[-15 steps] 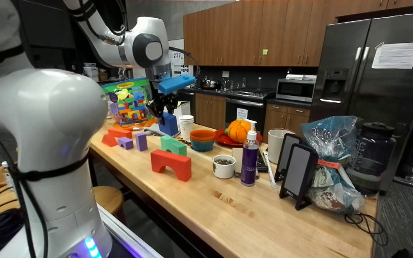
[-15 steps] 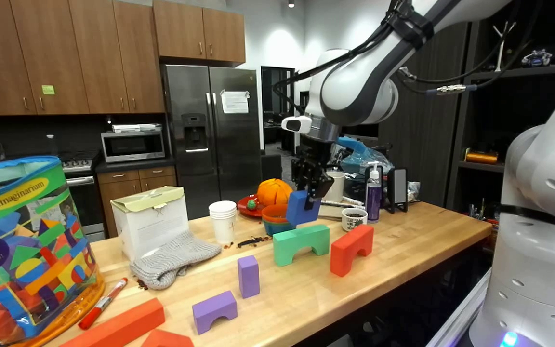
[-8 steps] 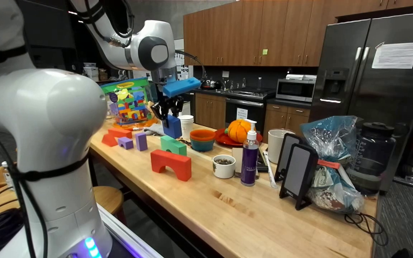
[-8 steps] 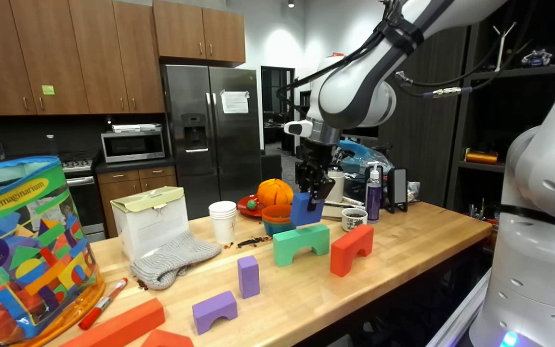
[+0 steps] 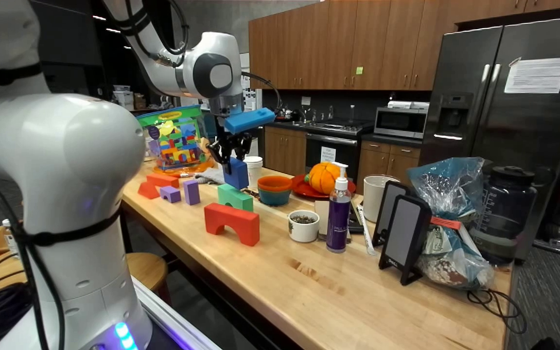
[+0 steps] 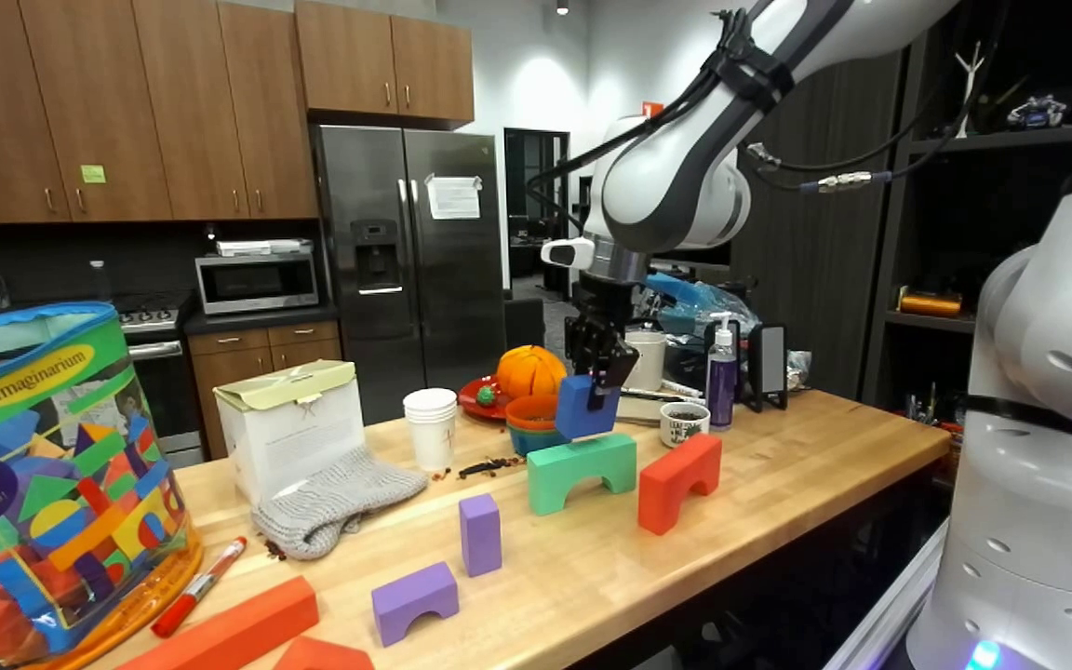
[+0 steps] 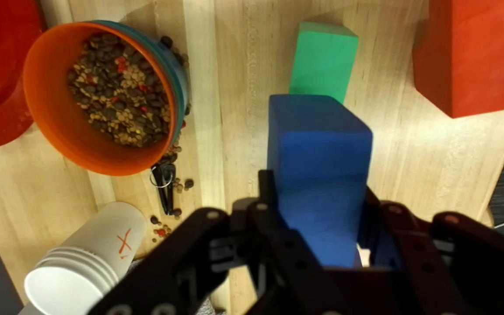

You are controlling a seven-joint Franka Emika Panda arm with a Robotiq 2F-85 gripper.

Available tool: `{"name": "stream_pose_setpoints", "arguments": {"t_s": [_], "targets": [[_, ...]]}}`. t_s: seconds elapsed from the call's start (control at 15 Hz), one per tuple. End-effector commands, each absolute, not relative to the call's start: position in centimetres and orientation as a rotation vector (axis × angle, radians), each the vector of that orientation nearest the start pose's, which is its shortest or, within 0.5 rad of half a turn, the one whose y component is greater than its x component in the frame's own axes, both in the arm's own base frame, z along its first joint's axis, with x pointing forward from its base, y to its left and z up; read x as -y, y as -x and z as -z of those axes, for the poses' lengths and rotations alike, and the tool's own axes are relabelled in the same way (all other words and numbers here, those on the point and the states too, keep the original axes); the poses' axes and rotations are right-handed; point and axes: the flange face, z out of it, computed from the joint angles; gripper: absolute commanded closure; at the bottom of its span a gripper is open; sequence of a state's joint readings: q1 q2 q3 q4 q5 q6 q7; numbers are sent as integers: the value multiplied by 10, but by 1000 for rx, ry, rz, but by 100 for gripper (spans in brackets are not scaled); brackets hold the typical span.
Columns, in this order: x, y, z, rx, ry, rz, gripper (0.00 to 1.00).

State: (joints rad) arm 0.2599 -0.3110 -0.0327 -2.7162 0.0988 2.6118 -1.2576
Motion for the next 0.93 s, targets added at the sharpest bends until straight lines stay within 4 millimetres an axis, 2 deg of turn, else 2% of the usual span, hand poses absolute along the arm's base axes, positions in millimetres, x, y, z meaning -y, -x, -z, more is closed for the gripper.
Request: {"name": "stream_pose_setpoints", "arguments": {"t_s": [0.0, 0.87], "targets": [[-91, -409, -344, 2025, 2422, 342, 84], [-100, -416, -329, 2031, 2414, 286, 84]]}}
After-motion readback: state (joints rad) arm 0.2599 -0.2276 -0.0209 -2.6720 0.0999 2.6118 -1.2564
